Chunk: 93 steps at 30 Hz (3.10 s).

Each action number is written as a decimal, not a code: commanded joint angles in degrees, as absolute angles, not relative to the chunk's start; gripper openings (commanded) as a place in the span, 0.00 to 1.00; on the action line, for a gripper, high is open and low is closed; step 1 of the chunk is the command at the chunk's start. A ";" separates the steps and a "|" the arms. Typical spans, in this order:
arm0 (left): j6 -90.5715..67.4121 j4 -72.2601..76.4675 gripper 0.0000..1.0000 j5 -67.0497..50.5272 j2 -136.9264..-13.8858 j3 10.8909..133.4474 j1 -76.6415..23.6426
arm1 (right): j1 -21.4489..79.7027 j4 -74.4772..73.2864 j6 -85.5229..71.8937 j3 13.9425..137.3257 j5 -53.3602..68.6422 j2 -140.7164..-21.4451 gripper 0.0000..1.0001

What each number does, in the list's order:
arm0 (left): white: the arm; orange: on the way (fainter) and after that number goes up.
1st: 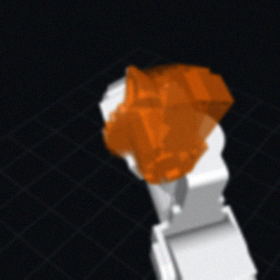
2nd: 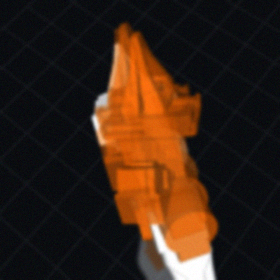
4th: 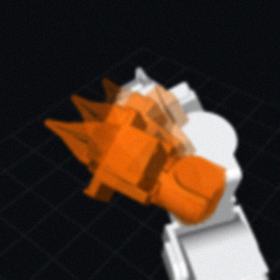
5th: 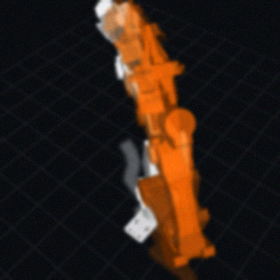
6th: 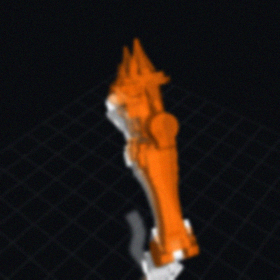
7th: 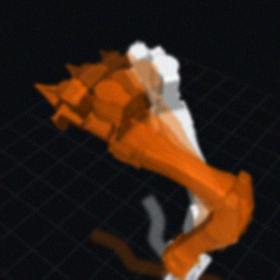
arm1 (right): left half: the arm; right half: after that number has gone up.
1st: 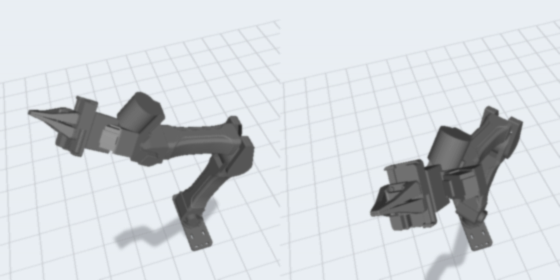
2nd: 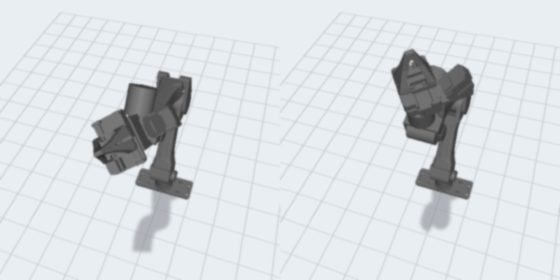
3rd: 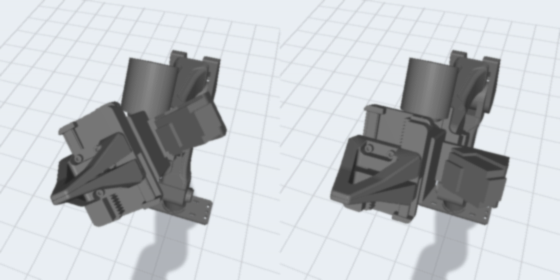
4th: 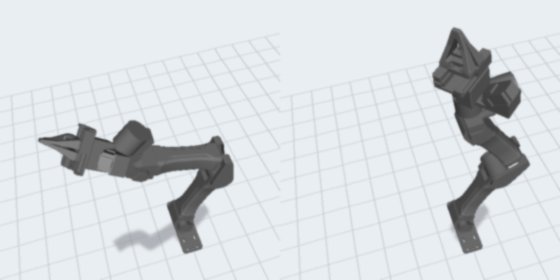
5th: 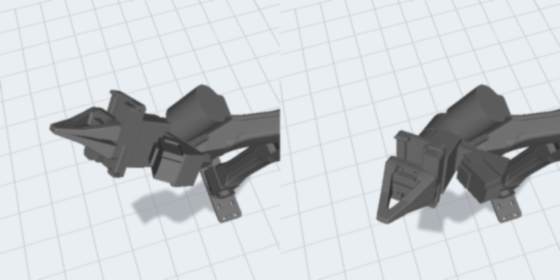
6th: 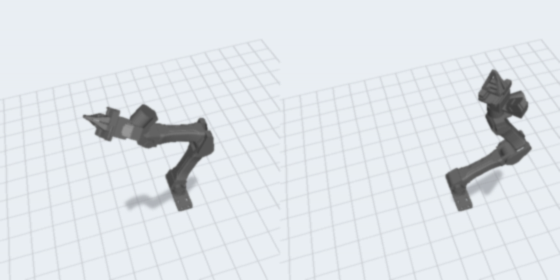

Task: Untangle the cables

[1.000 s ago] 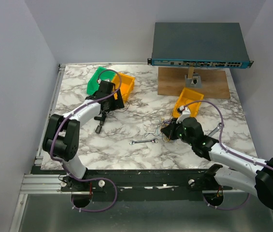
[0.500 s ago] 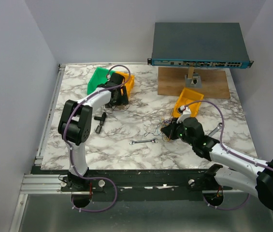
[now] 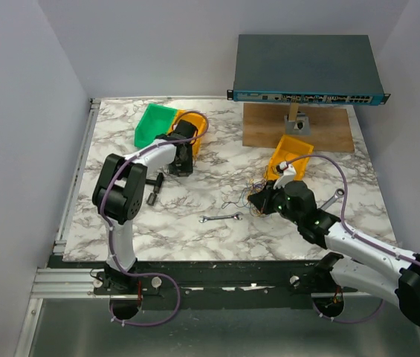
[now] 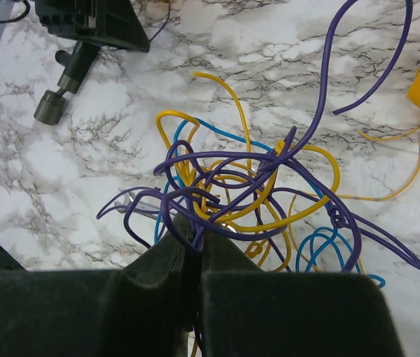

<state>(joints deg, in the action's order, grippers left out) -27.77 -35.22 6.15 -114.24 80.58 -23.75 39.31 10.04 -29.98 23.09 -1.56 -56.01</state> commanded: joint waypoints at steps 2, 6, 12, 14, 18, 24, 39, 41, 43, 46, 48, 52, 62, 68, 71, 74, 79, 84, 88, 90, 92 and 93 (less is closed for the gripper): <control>-30.21 -29.82 0.16 -2.74 -112.42 66.56 -26.99 | 39.35 9.59 -30.30 22.43 -0.44 -54.75 0.01; -31.64 -25.13 0.00 -1.87 -105.80 60.98 -28.74 | 39.29 9.72 -30.40 22.41 -0.44 -54.83 0.01; -29.88 -29.36 0.00 1.33 -98.43 64.85 -28.74 | 39.36 9.74 -30.27 22.57 -0.46 -55.10 0.01; -28.69 -31.55 0.00 1.50 -97.31 68.04 -28.53 | 39.28 9.70 -30.33 22.58 -0.44 -54.94 0.01; -26.62 -36.33 0.00 0.84 -97.56 76.03 -26.65 | 39.32 9.65 -30.36 22.63 -0.44 -54.92 0.01; -24.04 -41.29 0.00 -2.22 -101.10 89.57 -22.99 | 39.22 9.51 -30.45 22.52 -0.44 -54.75 0.01; -22.96 -51.28 0.00 -15.63 -112.94 121.67 -15.64 | 39.28 9.73 -30.53 22.68 -0.70 -55.76 0.01; -23.86 -49.24 0.00 -19.97 -113.25 122.68 -14.68 | 39.28 9.67 -30.49 22.76 -0.77 -55.96 0.01; -24.75 -47.23 0.00 -23.97 -114.08 123.83 -13.75 | 39.29 9.68 -30.49 22.85 -0.70 -56.15 0.01; -24.68 -45.82 0.00 -25.39 -116.79 126.92 -13.06 | 39.24 9.81 -30.47 23.01 -0.62 -56.58 0.01; -24.52 -45.17 0.00 -25.84 -118.88 128.39 -12.69 | 39.23 9.80 -30.39 23.01 -0.53 -56.59 0.01; -24.55 -38.23 0.00 -29.52 -121.46 124.85 -12.22 | 39.26 9.69 -30.39 22.94 -0.94 -56.41 0.01; -21.14 -22.80 0.00 -18.43 -118.56 107.12 -13.29 | 39.28 9.77 -30.33 22.95 -1.32 -57.02 0.01; -24.21 -21.98 0.00 -14.97 -115.95 98.86 -14.06 | 39.29 9.91 -30.24 23.81 -1.16 -58.73 0.01; -25.42 -27.01 0.00 -13.76 -118.17 100.14 -14.15 | 39.26 10.04 -30.26 23.73 -1.14 -58.83 0.01; -25.42 -31.45 0.00 -12.58 -122.22 104.70 -14.15 | 39.33 10.39 -30.39 23.81 -0.90 -59.14 0.01; -25.61 -37.26 0.00 -12.51 -129.08 112.25 -14.59 | 39.30 10.30 -30.25 23.92 -0.97 -59.06 0.01; -25.35 -40.73 0.03 -11.24 -132.93 116.80 -15.15 | 39.29 9.32 -30.58 23.97 -1.45 -58.55 0.01; -24.65 -42.87 0.03 -10.20 -133.05 116.94 -16.30 | 39.28 8.99 -30.68 23.77 -1.63 -57.92 0.01; -25.04 -42.89 0.03 -11.66 -131.72 114.90 -17.25 | 39.26 8.85 -30.60 23.98 -1.84 -57.82 0.01; -25.03 -43.10 0.03 -11.83 -129.90 112.04 -18.70 | 39.29 8.65 -30.63 24.30 -2.03 -57.87 0.01; -25.28 -42.65 0.03 -11.26 -128.38 110.09 -19.53 | 39.30 8.51 -30.54 24.36 -2.10 -57.86 0.01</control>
<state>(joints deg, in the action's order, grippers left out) -25.04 -40.58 -12.10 -133.34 115.07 -16.38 39.31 9.78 -30.20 23.07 -1.61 -58.70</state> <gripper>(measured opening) 0.026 0.062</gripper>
